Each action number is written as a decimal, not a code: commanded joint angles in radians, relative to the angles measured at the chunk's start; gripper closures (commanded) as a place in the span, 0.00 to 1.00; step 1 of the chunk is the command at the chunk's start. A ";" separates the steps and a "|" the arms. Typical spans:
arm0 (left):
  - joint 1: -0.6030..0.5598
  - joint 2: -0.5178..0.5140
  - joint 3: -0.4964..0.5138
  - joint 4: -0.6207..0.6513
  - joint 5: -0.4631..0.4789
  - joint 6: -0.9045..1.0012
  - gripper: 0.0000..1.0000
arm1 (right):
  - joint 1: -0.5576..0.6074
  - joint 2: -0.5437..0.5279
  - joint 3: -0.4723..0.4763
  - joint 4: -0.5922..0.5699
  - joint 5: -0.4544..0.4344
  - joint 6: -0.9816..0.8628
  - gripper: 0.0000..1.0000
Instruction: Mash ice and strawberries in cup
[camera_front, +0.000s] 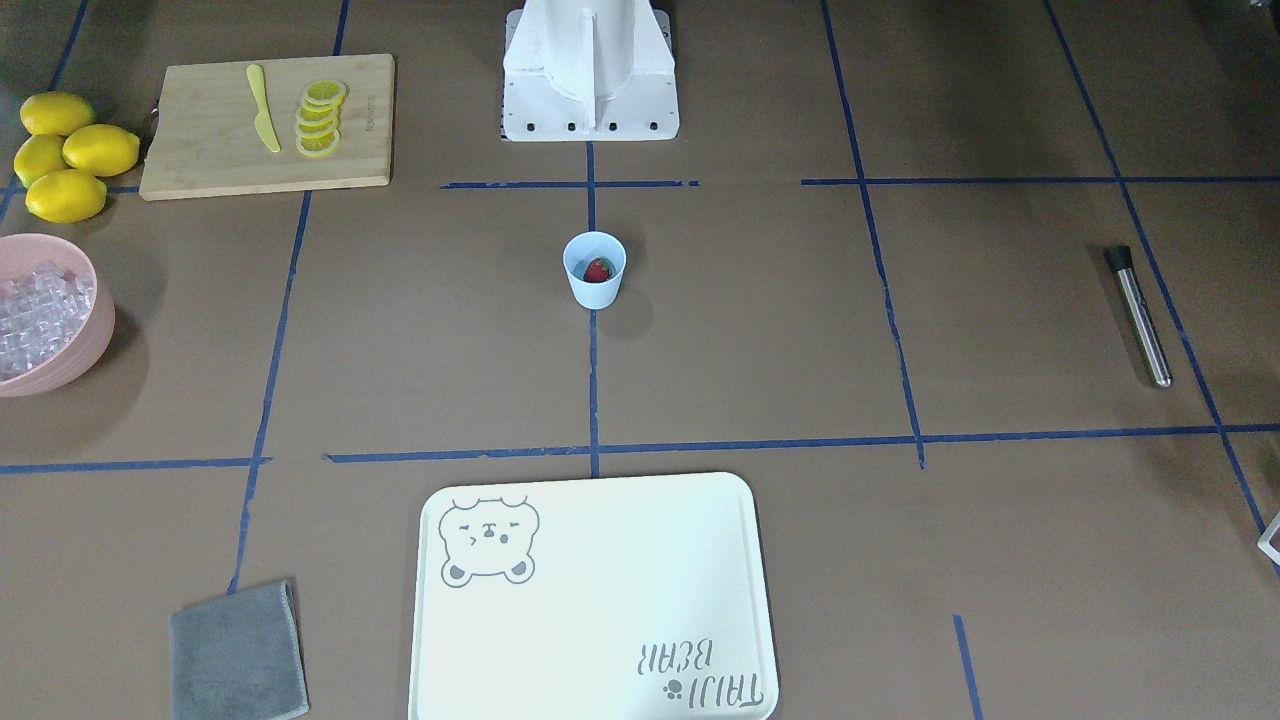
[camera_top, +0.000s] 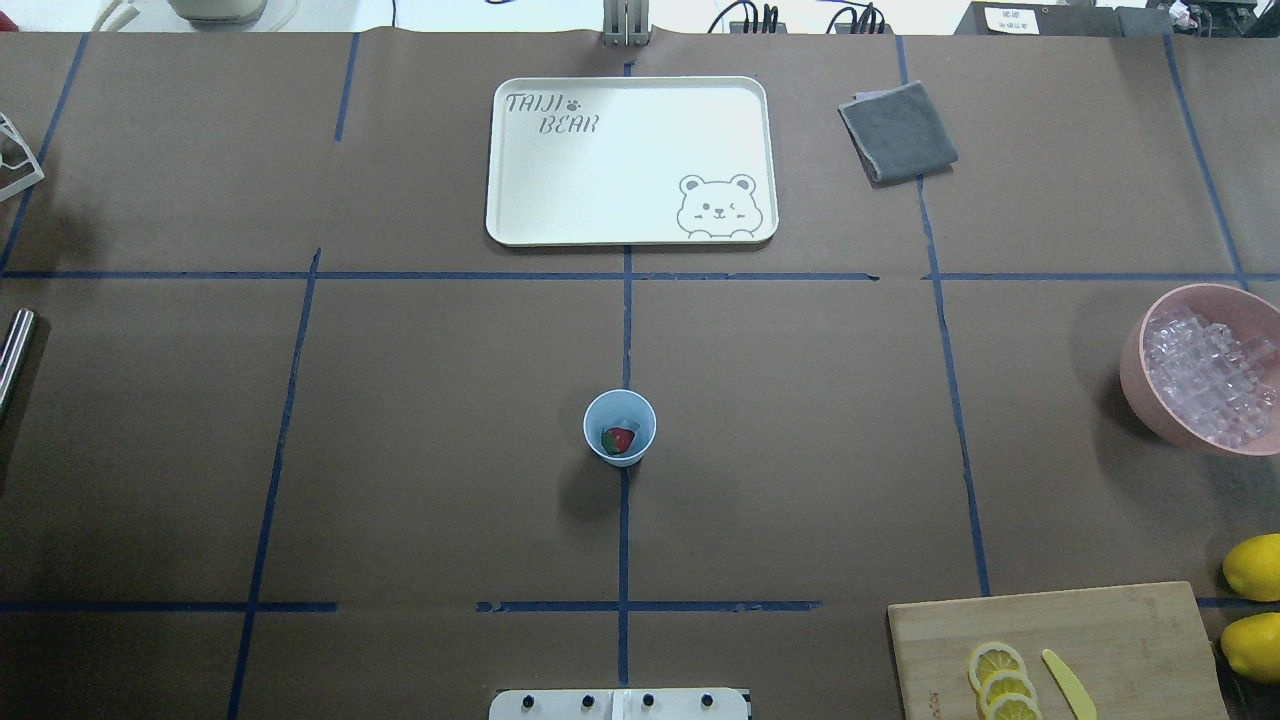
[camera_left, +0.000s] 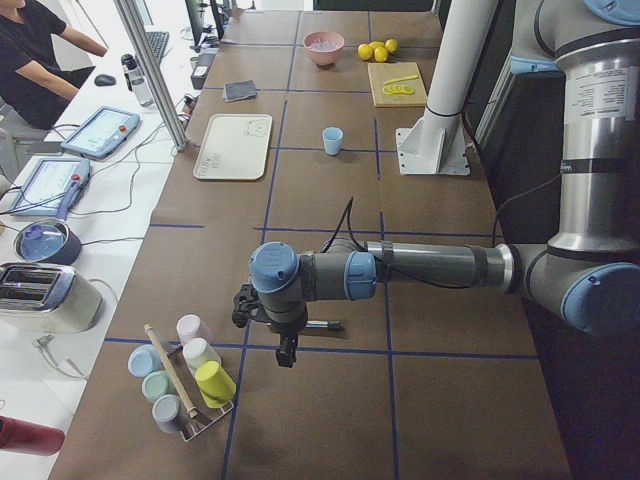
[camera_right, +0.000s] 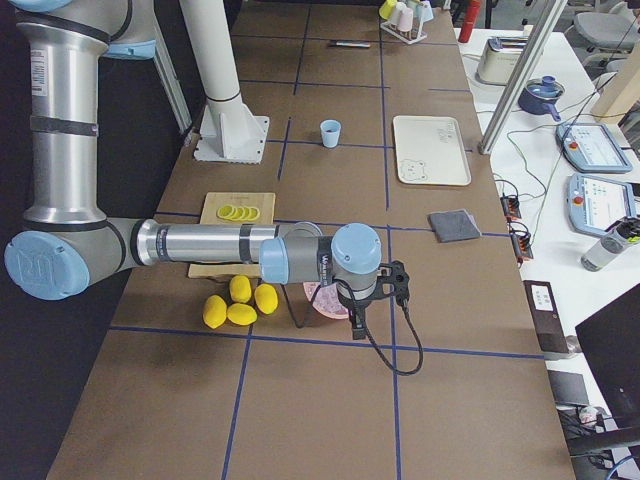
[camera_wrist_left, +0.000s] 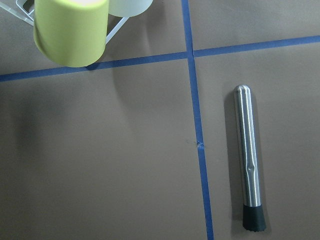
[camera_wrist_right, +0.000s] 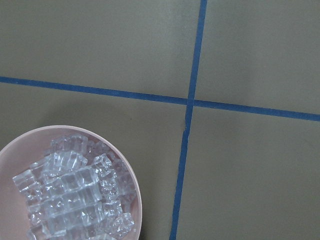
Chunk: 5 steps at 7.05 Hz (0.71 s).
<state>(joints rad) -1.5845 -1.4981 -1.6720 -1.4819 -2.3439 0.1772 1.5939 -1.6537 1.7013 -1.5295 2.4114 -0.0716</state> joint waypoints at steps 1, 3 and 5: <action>0.000 -0.001 0.000 -0.003 0.002 0.001 0.00 | 0.000 0.000 0.001 0.000 0.000 0.000 0.01; -0.002 -0.001 0.000 -0.003 0.002 -0.001 0.00 | 0.000 0.000 0.005 0.000 -0.002 -0.002 0.01; -0.002 -0.001 0.002 -0.003 0.002 -0.001 0.00 | 0.000 0.000 0.008 0.000 0.000 0.000 0.01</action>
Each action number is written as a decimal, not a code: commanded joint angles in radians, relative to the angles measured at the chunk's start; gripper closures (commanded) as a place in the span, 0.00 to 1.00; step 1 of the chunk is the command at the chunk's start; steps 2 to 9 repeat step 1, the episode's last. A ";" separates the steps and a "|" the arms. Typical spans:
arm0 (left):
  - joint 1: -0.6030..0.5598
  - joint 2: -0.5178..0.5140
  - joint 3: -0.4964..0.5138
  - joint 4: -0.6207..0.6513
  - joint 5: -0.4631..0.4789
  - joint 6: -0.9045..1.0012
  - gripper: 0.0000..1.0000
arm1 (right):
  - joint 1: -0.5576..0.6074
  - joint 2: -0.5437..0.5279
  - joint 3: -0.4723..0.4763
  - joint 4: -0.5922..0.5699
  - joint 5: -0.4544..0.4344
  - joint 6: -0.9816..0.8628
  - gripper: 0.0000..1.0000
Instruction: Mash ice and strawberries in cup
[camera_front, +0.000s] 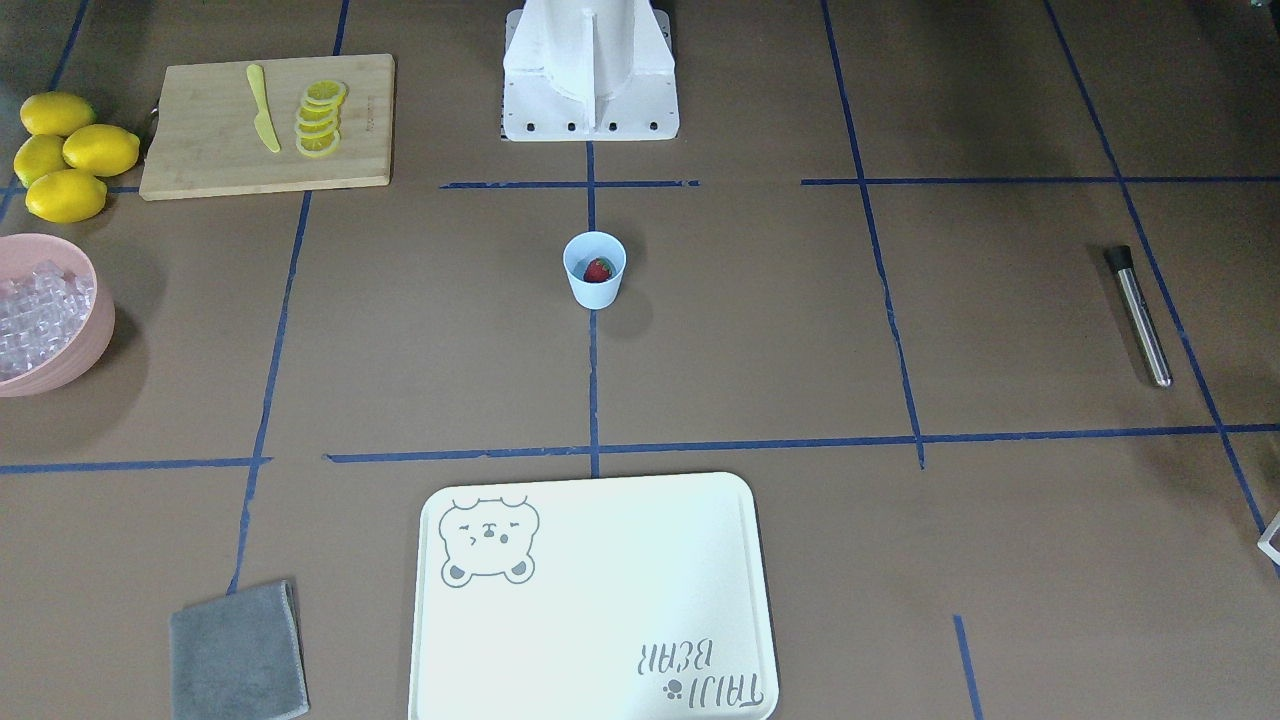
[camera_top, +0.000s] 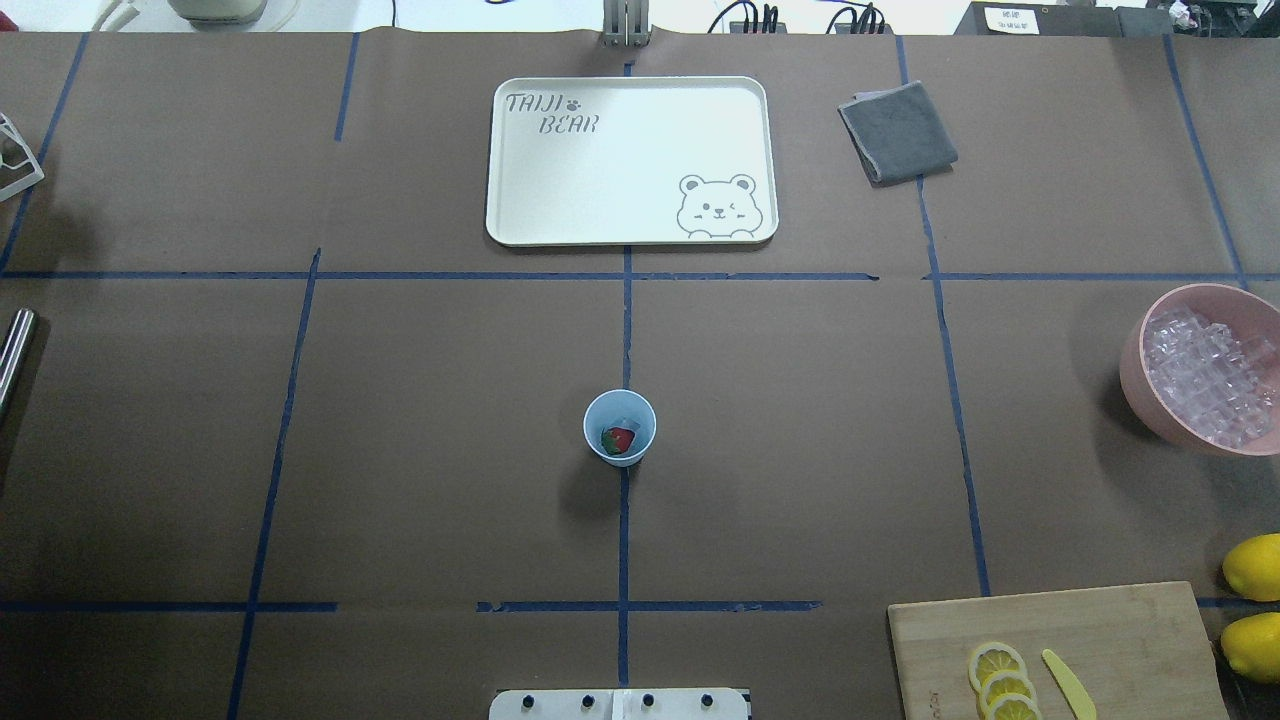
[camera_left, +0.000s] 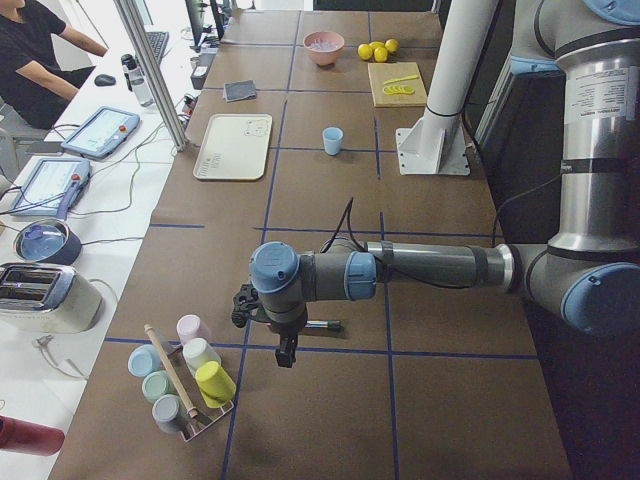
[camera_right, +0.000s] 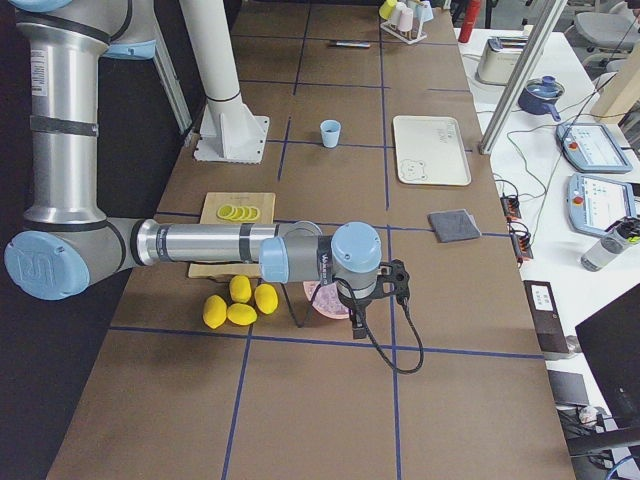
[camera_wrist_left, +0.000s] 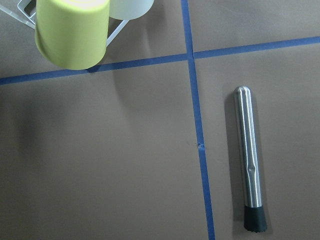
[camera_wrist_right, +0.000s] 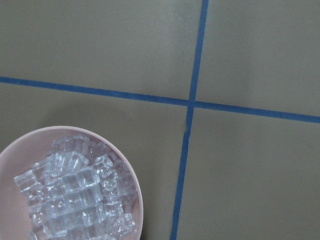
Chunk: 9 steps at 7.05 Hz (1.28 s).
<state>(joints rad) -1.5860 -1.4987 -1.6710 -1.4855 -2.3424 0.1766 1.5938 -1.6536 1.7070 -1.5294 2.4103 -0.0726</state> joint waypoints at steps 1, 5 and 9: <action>0.000 0.000 0.001 -0.001 0.000 0.000 0.00 | 0.000 0.000 0.002 0.000 0.001 0.000 0.01; 0.000 0.000 0.001 -0.001 0.000 0.000 0.00 | 0.000 0.000 0.002 0.000 0.001 0.000 0.01; 0.000 0.000 0.001 -0.001 0.000 0.000 0.00 | 0.000 0.000 0.002 0.000 0.001 0.000 0.01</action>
